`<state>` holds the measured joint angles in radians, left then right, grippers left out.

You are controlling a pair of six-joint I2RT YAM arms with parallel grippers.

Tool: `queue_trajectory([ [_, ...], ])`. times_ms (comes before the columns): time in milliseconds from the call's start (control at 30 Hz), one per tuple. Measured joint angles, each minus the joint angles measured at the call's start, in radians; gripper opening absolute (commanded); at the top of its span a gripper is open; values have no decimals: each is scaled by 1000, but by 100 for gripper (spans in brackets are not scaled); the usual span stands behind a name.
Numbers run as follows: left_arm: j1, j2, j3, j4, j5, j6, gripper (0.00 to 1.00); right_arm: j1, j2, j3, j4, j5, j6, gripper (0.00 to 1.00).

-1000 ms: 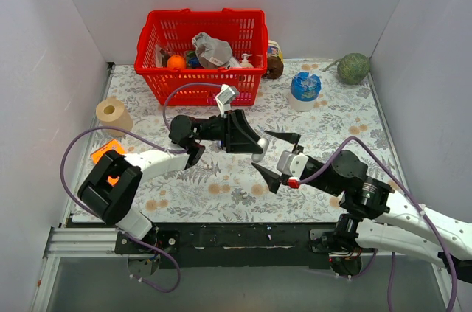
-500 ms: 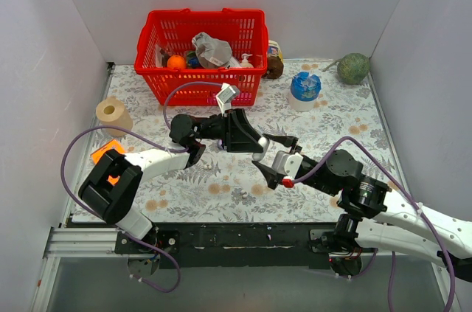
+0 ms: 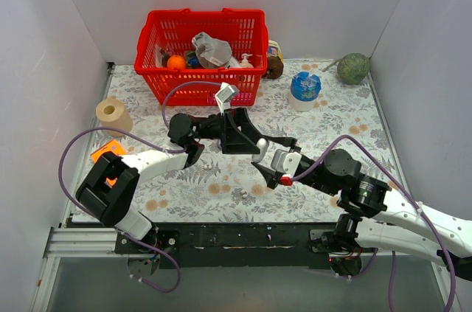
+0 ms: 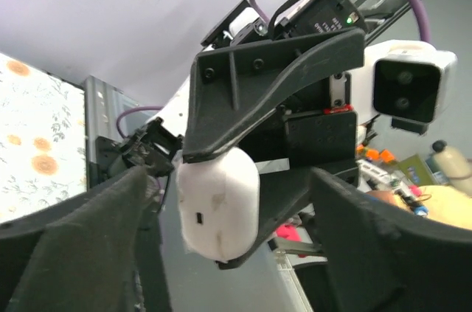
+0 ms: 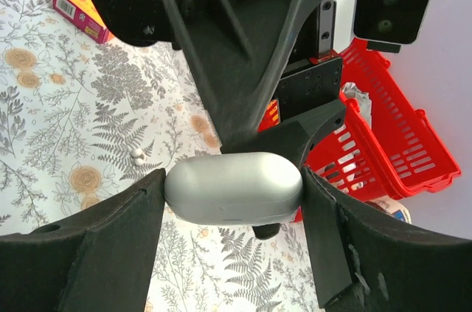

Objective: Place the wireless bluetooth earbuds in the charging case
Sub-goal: Place the charging case at the center of the board.

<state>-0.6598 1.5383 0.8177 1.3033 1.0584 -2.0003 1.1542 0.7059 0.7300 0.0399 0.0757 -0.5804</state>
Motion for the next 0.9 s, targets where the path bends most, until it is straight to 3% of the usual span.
queue_trajectory([
  [200, 49, -66, -9, -137, 4, -5, 98, 0, 0, 26, -60, 4, 34, 1],
  [367, 271, -187, -119, -314, -45, -5, 98, 3, 21, 85, -118, 130, 160, 1],
  [500, 398, -329, -195, -582, -205, 38, 98, -24, 190, 270, -275, 338, 496, 1],
  [633, 340, -485, -195, -871, -432, 185, 98, -113, 349, 341, -366, 335, 853, 1],
  [700, 299, -578, -195, -992, -560, 264, 98, -177, 414, 294, -393, 278, 1067, 1],
  [900, 248, -754, -172, -1281, -824, 437, 98, -318, 436, 71, -406, 181, 1453, 1],
])
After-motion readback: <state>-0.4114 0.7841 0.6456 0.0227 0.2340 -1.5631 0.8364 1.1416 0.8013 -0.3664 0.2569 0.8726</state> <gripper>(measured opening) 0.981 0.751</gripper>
